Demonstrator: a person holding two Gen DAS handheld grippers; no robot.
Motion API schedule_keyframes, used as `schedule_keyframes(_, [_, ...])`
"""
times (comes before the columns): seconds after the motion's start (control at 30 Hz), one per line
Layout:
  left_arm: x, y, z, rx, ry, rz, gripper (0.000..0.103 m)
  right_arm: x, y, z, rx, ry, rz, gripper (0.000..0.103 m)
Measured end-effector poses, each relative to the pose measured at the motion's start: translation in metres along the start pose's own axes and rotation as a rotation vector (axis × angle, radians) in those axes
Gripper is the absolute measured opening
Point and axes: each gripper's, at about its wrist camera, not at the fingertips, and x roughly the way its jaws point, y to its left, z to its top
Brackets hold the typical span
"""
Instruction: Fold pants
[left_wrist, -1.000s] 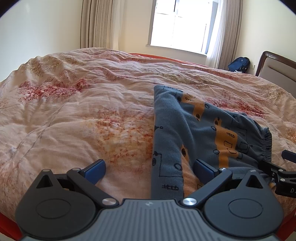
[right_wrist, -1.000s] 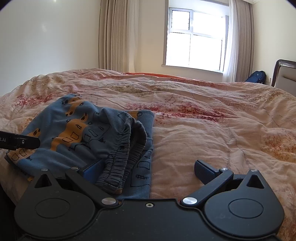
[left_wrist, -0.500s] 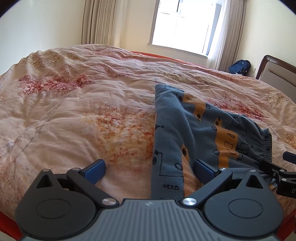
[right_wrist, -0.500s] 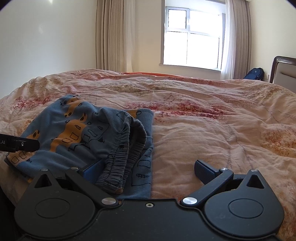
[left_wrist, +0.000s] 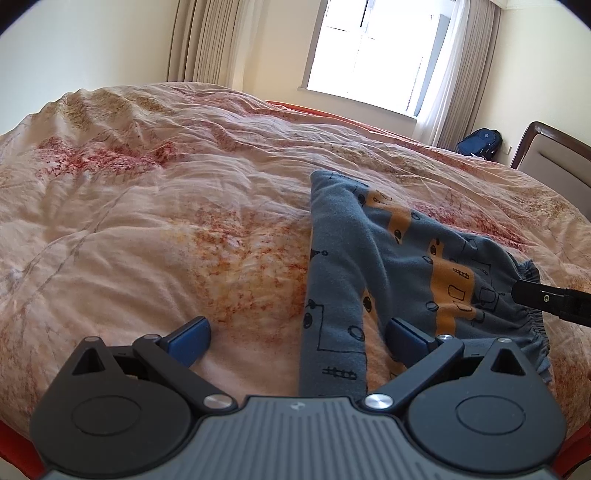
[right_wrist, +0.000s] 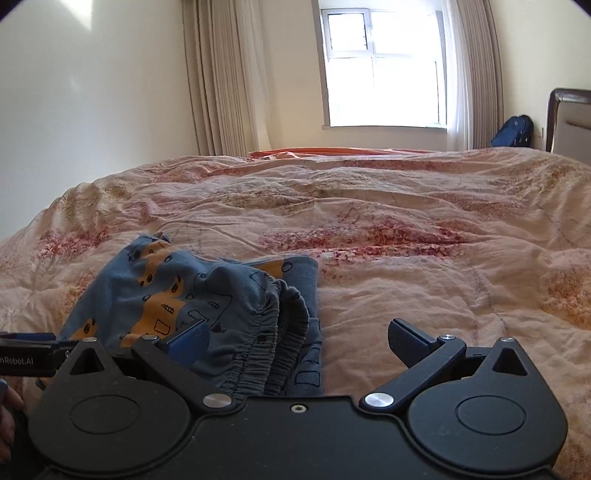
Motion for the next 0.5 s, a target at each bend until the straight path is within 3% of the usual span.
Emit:
schedule_keyframes(0.2, [-0.002,-0.001,-0.002,-0.011,-0.016,0.008,0.103,0.013,-0.001,0.002,0.017,0.053,-0.042,0.103])
schedule_keyframes(0.5, [-0.003,-0.001,-0.004,-0.048,-0.025,0.021,0.103,0.018,-0.004,-0.002,0.038,0.057,-0.029,0.103])
